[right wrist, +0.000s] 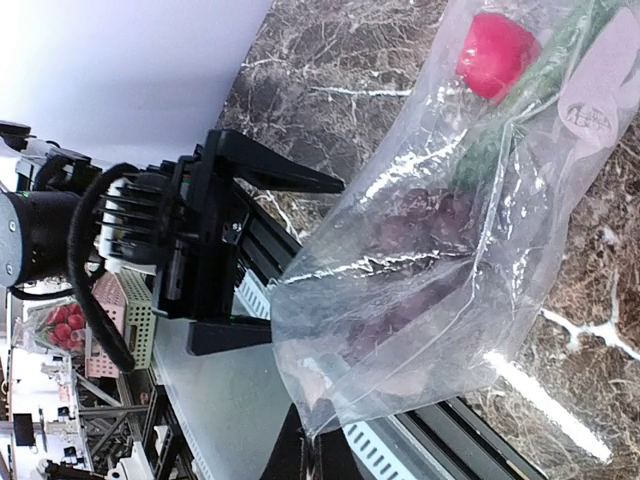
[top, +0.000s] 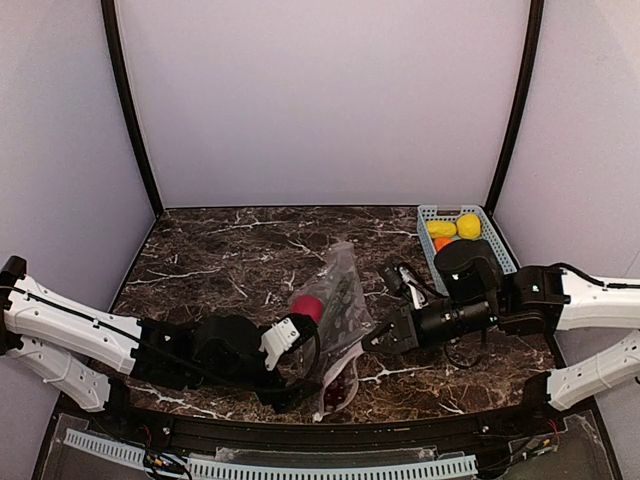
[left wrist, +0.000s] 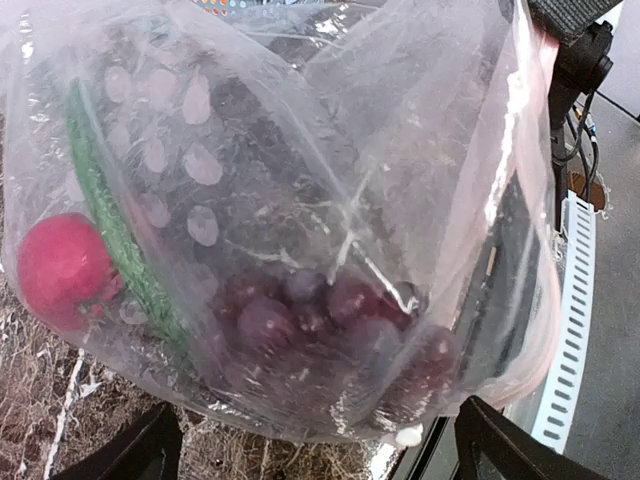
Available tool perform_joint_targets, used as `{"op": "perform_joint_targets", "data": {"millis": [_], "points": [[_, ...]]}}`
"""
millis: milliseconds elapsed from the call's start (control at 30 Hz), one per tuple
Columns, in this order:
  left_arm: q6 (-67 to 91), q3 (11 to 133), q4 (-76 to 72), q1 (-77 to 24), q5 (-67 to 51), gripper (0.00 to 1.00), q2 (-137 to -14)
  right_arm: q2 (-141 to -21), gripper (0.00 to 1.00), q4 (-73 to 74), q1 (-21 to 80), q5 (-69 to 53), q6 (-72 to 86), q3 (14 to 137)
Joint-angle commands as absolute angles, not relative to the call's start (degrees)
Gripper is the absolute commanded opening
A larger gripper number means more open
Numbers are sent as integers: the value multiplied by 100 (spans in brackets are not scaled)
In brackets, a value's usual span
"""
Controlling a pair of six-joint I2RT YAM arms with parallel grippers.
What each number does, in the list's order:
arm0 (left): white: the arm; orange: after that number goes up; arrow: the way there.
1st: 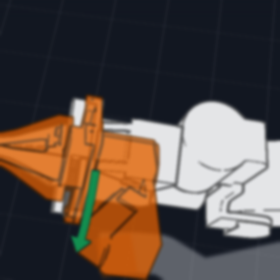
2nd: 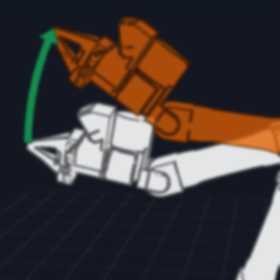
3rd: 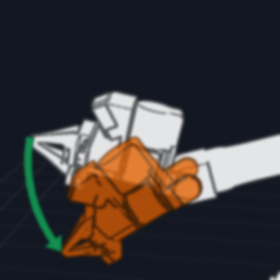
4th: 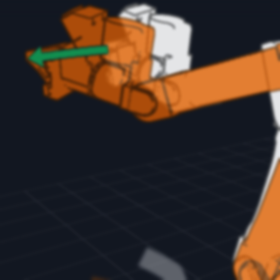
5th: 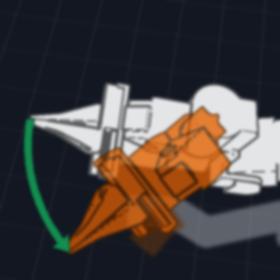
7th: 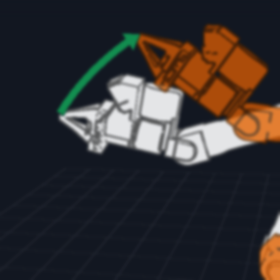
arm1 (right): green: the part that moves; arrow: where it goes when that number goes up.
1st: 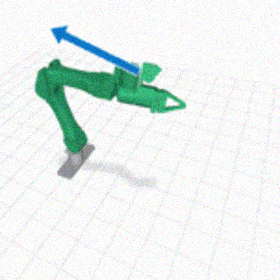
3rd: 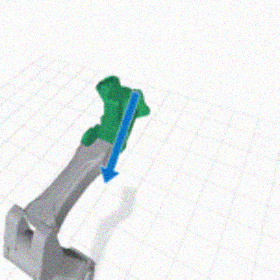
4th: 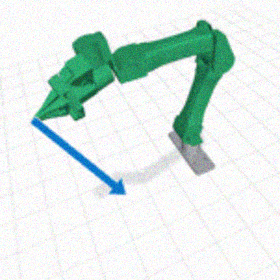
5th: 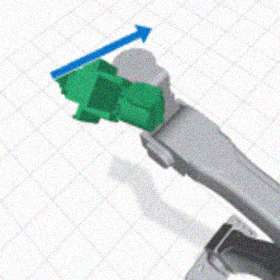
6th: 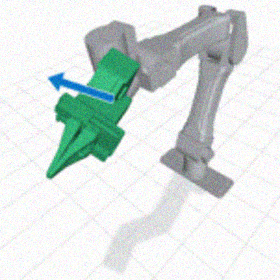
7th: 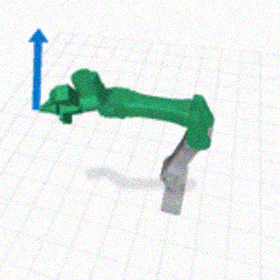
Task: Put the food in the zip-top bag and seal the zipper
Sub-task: Pass from the right arm to the left
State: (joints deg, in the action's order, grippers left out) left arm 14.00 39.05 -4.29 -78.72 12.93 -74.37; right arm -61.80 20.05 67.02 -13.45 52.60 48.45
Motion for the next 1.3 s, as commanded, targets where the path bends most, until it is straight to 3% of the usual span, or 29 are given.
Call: {"op": "perform_joint_targets", "data": {"millis": [0,500,667,733,900,1033,1267], "points": [[1786,3863,-546,-7937,1503,97,-7467,-6439,0,1827,6664,-1208,5251,5141],[2986,3933,-1021,-8138,1651,99,-7612,-6798,0,1819,6586,-812,5279,5529],[3079,4171,-579,-8144,2078,98,-7726,-6853,0,1819,6581,-800,5243,5567],[3120,4296,-323,-8143,2266,86,-7817,-6854,0,1819,6583,-780,5234,5593],[2912,4654,-37,-8146,2318,35,-7826,-6824,0,1860,6526,-632,5143,5680],[2477,5061,368,-8147,2452,5,-7561,-6928,0,2268,6441,-304,4800,6152],[1812,6246,1254,-7698,1865,1,-7261,-7148,0,3091,6285,406,3901,7393]]}}
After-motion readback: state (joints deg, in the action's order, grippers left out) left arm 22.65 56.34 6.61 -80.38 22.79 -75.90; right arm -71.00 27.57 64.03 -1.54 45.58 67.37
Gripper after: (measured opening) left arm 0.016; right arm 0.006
